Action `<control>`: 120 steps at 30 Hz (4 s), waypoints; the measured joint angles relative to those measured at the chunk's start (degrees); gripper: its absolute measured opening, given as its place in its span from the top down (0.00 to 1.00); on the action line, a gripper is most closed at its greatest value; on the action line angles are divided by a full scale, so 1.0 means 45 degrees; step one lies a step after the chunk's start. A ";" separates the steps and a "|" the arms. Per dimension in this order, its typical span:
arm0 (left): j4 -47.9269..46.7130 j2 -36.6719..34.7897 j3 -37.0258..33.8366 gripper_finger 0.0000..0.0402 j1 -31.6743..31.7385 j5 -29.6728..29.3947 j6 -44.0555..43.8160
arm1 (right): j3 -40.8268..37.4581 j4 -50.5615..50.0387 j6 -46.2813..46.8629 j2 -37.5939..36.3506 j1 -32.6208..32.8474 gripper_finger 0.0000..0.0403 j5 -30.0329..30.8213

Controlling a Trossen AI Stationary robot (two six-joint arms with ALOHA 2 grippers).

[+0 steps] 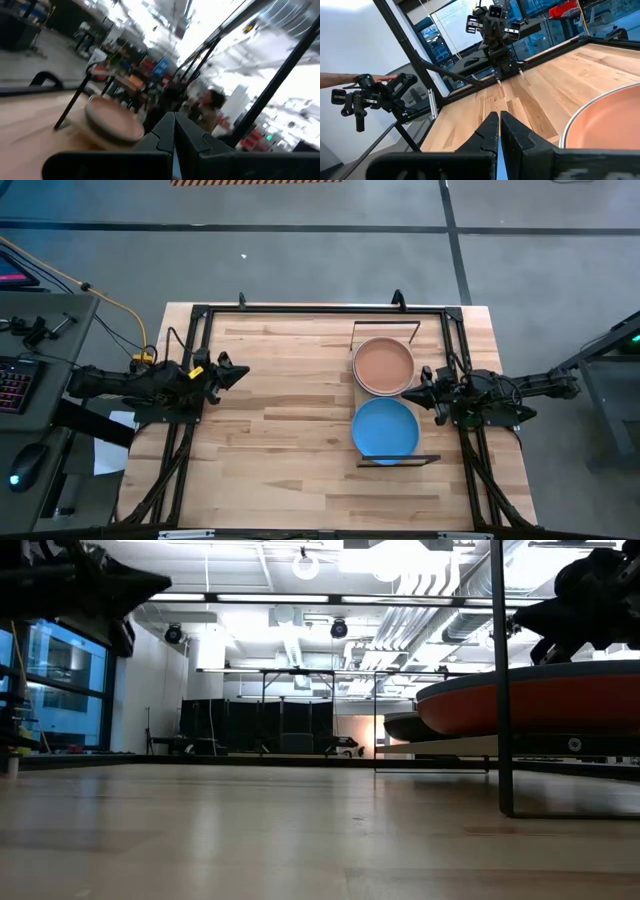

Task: Place and stack plates onto a shelf
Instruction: Return to Home Position

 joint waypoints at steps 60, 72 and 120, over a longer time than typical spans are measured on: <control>-0.4479 -0.1885 -0.0029 1.00 0.0000 0.0238 0.0005 | -0.0019 -0.0323 -0.1348 0.0005 -0.0019 1.00 0.0118; -0.4479 -0.1885 -0.0029 1.00 -0.0010 0.0238 0.0005 | -0.0019 -0.0323 -0.0101 -0.0105 -0.0019 1.00 0.0117; -0.4445 -0.1860 -0.0029 1.00 -0.0001 0.0240 0.0002 | -0.0019 -0.0289 -0.0092 -0.0385 -0.0029 1.00 0.0165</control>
